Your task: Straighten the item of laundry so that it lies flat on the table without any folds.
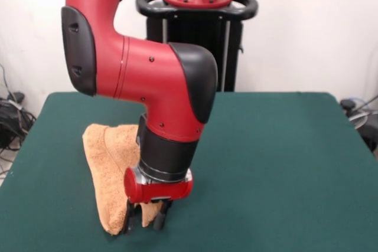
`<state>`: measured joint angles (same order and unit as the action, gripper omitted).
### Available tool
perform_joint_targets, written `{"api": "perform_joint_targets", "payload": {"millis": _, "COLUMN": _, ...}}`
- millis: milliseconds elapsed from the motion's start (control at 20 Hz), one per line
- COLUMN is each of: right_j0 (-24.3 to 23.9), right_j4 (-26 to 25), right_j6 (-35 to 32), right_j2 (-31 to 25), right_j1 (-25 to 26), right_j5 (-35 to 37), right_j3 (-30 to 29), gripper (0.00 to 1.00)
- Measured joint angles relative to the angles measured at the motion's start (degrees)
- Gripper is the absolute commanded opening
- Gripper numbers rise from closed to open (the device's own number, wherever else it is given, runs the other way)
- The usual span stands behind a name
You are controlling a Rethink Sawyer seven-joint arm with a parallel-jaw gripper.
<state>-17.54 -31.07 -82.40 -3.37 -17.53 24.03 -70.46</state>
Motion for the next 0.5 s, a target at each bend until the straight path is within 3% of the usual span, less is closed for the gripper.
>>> {"api": "perform_joint_targets", "payload": {"millis": 500, "right_j0": 1.02, "right_j4": -0.01, "right_j6": 0.0, "right_j2": 0.26, "right_j1": 0.72, "right_j5": 0.05, "right_j3": 1.43, "gripper": 1.0}}
